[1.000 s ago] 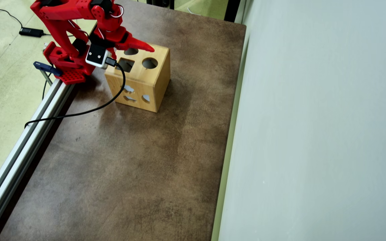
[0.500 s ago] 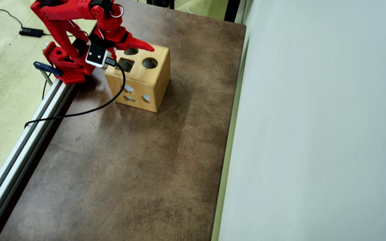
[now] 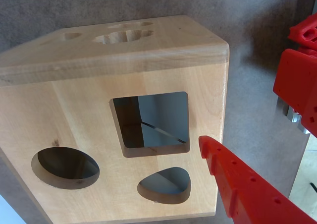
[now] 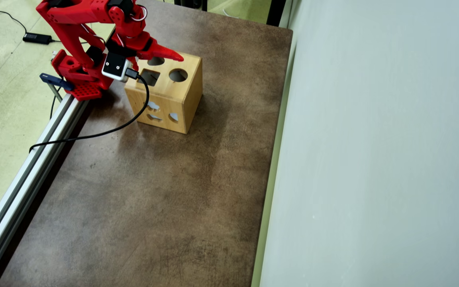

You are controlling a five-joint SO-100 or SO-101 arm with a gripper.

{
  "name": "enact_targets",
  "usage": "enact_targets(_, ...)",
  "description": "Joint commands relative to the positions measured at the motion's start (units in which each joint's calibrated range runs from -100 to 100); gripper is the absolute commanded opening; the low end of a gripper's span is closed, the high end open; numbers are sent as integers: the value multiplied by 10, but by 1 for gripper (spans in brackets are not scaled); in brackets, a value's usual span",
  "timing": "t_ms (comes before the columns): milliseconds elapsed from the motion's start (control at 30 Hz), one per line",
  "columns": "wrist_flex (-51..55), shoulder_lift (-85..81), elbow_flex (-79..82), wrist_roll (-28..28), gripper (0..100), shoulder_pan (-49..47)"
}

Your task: Pick and place the red cube on the square hole

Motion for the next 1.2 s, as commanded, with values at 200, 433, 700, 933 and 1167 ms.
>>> enact_targets(200, 1, -98, -14, -1, 81, -3)
enact_targets(433, 0, -177, -18, 0, 81, -3)
enact_targets(700, -6, -285, -19, 2, 81, -1)
enact_targets(933, -7, -330, -31, 2, 81, -1)
enact_targets(1167, -7, -333, -169, 3, 81, -1)
